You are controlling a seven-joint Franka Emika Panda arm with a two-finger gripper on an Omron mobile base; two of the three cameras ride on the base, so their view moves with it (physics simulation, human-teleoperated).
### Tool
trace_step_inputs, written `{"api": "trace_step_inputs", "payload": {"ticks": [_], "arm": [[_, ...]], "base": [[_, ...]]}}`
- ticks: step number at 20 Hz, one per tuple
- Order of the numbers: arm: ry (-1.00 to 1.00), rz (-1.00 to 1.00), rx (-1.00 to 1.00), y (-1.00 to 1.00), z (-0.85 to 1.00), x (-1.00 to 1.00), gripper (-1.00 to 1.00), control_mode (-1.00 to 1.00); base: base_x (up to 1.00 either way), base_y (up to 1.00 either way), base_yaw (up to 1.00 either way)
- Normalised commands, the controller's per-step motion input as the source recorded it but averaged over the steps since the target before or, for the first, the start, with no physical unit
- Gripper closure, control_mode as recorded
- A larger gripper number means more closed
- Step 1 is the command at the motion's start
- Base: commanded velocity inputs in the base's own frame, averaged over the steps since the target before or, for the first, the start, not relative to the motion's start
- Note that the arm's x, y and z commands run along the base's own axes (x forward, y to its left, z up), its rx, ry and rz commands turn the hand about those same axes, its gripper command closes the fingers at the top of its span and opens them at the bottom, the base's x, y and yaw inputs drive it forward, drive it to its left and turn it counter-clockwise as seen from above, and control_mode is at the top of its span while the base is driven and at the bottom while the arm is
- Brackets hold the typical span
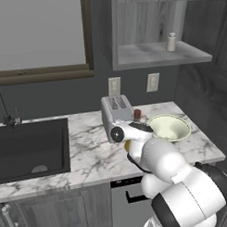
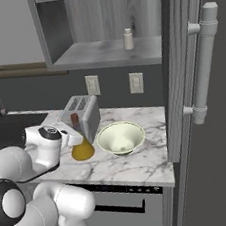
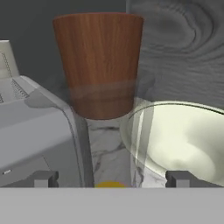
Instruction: Retrieve the bottle and the shaker from the cabinet and place them next to the mixing bowl on the counter. Then add garlic from the fridge to the mixing bowl.
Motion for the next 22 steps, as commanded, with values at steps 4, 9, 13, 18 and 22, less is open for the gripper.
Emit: {"api": "trace_step_inputs", "payload": {"ticks": [4, 9, 13, 18, 22], "arm": [[-0.05, 0.00, 0.00, 0.21, 0.20, -0.11, -1.00, -1.00], [-0.08, 0.01, 0.00, 0.25, 0.29, -0.13, -1.00, -1.00], [-0.02, 0.03, 0.00, 0.01, 0.48, -0.13, -1.00, -1.00], [0.00, 0.04, 0.00, 0.00, 0.55, -0.23, -1.00, -1.00], [0.00, 0.03, 0.00, 0.00, 0.58, -0.17, -1.00, -1.00]], "base": [[0.00, 0.00, 0.00], [0.00, 0.00, 0.00], [0.00, 0.00, 0.00], [0.00, 0.00, 0.00], [0.00, 0.00, 0.00]]}}
